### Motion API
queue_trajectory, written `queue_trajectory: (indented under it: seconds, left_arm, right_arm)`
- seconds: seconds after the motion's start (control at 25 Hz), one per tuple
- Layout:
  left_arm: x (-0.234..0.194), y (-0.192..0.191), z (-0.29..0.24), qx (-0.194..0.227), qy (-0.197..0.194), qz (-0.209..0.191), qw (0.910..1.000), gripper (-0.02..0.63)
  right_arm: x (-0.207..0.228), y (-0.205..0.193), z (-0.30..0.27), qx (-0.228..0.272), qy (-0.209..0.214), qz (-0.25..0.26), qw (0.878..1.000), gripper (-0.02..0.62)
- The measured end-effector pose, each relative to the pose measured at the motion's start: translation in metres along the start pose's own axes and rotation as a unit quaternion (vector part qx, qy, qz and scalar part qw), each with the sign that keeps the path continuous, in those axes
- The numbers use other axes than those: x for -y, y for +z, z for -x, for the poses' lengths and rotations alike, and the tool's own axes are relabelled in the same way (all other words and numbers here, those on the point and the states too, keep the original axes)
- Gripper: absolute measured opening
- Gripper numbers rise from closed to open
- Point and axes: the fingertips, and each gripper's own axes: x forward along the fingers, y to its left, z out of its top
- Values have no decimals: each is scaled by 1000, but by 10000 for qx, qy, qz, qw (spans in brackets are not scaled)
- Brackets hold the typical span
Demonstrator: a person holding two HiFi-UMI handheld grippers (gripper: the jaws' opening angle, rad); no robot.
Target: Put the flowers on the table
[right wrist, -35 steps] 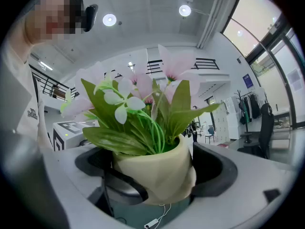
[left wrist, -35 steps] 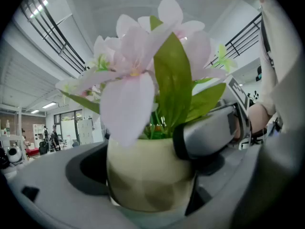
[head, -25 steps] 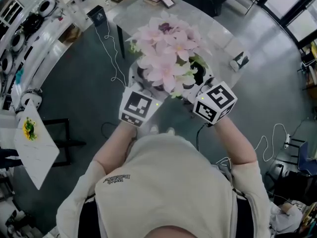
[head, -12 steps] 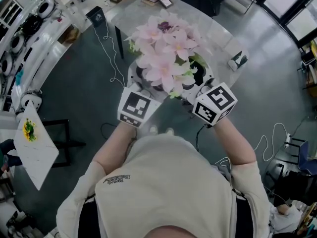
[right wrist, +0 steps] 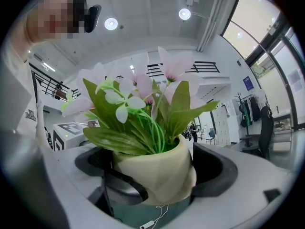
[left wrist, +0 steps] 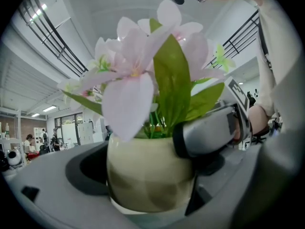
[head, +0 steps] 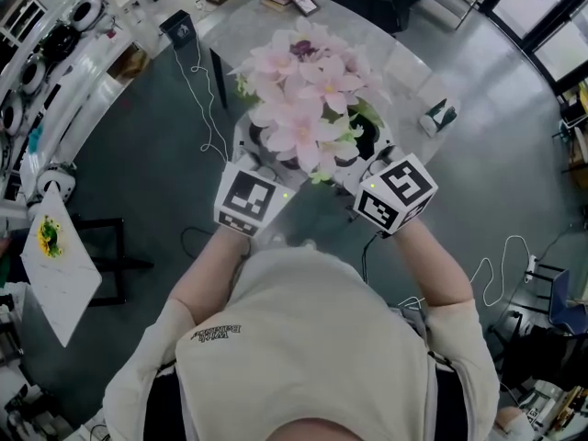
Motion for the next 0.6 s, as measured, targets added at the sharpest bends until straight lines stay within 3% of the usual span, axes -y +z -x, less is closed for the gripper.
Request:
queue_trajectory:
  seconds: [0.6]
  left_arm:
    - [-36, -19, -32, -83, 299, 10, 9995, 494]
  right_arm:
    - [38, -9, -34, -31, 304, -1, 9995, 520]
